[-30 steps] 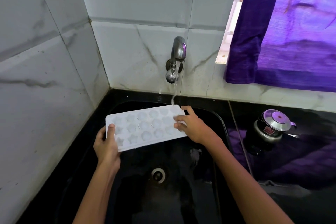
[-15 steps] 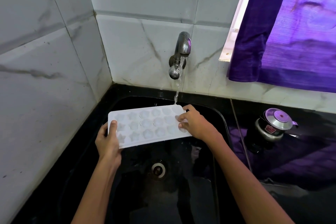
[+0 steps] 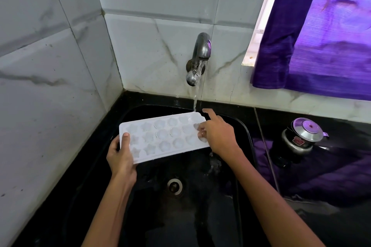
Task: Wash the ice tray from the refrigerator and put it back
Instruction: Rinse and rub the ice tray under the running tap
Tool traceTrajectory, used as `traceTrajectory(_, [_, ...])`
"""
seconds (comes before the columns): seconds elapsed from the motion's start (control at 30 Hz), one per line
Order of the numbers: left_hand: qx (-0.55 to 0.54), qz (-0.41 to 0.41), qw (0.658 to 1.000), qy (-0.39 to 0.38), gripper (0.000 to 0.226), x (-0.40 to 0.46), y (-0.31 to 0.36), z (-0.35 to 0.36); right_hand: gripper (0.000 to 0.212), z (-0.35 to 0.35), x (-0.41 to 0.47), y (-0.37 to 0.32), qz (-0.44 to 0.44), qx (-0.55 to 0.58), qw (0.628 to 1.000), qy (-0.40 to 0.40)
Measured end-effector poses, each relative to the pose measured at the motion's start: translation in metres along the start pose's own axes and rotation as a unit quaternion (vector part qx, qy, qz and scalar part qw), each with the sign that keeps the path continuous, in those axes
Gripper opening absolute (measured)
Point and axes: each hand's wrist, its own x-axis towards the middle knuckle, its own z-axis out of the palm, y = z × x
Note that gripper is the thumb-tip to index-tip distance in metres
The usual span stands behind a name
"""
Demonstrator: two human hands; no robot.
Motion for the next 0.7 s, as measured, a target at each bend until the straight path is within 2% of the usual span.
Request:
traceTrajectory(0.17, [-0.006,-0.011,1.000,-0.004,0.025,0.003,-0.002,0.001,0.032,0.004,0.001,0.001,-0.014,-0.041,0.999,-0.013])
traceTrajectory(0.33, [-0.009,-0.016,1.000,-0.003,0.030,0.004,-0.005,0.000,0.021,0.000,-0.001,0.002,-0.033,-0.044,0.998,0.033])
traceTrajectory(0.5, [-0.006,-0.023,1.000,-0.004,0.028,0.008,-0.004,0.001,0.021,0.006,0.007,0.010,-0.039,-0.027,0.998,-0.030])
traceTrajectory(0.57, [-0.002,-0.028,1.000,-0.002,0.028,0.009,-0.005,0.003,0.020,0.009,0.011,0.012,-0.040,-0.027,0.998,-0.030])
traceTrajectory(0.63, [0.002,-0.022,1.000,0.005,0.029,0.011,-0.005,0.004,0.014,0.012,0.015,0.014,-0.040,0.012,0.999,0.013])
traceTrajectory(0.7, [0.005,-0.017,1.000,0.015,0.031,0.015,-0.003,0.006,0.005,0.011,0.016,0.015,-0.004,0.129,0.989,0.073])
